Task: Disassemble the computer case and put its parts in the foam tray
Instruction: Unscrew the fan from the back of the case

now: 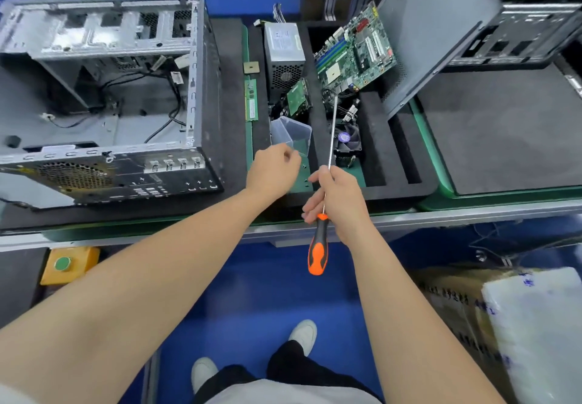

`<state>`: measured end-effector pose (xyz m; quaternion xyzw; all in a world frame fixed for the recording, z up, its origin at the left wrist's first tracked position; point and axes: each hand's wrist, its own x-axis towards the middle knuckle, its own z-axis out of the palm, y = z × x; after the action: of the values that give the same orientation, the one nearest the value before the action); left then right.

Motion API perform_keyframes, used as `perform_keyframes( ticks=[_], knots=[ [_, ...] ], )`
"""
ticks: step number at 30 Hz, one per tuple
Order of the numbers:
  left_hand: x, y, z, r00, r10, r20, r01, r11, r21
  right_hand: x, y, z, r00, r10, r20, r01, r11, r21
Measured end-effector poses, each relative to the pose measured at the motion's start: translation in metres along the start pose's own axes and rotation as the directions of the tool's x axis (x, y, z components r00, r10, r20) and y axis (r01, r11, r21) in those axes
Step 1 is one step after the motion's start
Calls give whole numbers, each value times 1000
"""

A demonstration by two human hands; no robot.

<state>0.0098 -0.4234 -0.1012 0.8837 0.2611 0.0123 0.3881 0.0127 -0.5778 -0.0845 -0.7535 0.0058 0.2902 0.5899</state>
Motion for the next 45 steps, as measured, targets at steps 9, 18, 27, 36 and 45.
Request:
perform_keyframes(
  ticks=[9, 18, 27, 36, 45],
  knots=[
    [-10, 50, -88, 995, 9, 99, 66, 684, -726, -31, -53, 74, 976, -111, 188, 41, 939, 342],
    [-49, -10, -212, 988, 131, -84, -152, 697, -701, -88, -79, 182, 852, -260, 454, 4, 871, 492],
    [-74, -143, -319, 974, 199, -105, -215, 961, -175, -144, -58, 297, 864, -190, 467, 24, 941, 339],
    [-114, -225, -313, 828, 378, -415, -379, 922, 84, -188, 2, 366, 928, -51, 369, -14, 985, 172],
    [-146, -264, -265, 890, 0, -456, -219, 876, -429, -211, 48, 381, 935, 129, 330, -172, 979, 107]
  ],
)
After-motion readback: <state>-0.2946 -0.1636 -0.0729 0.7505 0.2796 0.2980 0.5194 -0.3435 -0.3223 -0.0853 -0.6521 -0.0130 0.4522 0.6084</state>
